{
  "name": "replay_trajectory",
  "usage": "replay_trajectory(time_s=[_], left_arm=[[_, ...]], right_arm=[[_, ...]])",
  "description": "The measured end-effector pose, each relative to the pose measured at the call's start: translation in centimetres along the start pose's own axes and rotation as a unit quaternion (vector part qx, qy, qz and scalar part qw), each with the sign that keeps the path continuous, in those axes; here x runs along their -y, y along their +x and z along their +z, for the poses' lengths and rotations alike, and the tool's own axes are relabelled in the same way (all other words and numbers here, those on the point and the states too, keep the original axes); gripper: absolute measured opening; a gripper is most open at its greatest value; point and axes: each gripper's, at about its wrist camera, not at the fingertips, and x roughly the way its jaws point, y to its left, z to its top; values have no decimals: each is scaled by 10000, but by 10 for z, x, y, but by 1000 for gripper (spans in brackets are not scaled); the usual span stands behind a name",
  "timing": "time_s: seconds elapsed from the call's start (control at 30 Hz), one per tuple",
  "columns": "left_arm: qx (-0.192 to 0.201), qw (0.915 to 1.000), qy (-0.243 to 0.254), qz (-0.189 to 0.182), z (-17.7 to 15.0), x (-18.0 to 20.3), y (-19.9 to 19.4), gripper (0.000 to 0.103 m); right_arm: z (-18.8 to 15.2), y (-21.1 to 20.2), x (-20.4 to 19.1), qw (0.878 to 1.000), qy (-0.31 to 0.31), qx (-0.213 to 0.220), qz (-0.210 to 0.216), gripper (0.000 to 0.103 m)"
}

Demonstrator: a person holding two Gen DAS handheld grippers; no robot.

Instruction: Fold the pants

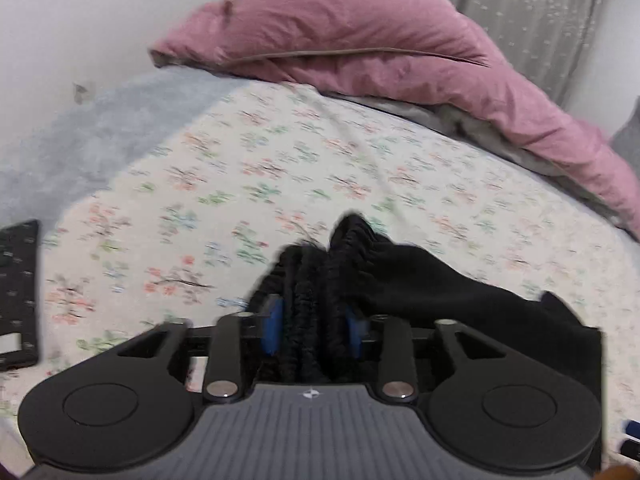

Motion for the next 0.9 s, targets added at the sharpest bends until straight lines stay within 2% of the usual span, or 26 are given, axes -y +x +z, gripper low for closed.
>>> replay_trajectory(time_s=[0.07, 0.13, 0.2, 0.4, 0.57, 0.73, 0.83, 0.9], left_arm=[[309, 9991, -4, 277, -2, 4, -11, 91], [588, 9978, 157, 247, -6, 12, -25, 91], [695, 9969, 357, 120, -10, 25, -37, 95], [518, 9928, 907, -587, -39, 69, -53, 99], [262, 9826, 1382, -1208, -64, 110, -38, 99], [95, 9720, 1728, -1588, -63, 133, 1, 94], [-62, 9661, 1835, -1816, -56, 142, 29, 83], [-214, 9603, 1956, -1979, -54, 148, 45, 74]], right_arm=[[-1, 0, 2, 10000, 1, -34, -30, 70], [-2, 0, 3, 10000, 8, -62, -33, 70], [-2, 0, 5, 9999, 29, -105, -36, 73], [-2, 2, 4, 9996, 156, -224, 29, 73], [5, 5, -1, 9998, -5, -186, -20, 73], [21, 11, -8, 9999, -150, -64, -55, 73], [32, 19, -14, 9997, -211, 94, -83, 72], [38, 29, -18, 9996, -217, 190, -36, 67]])
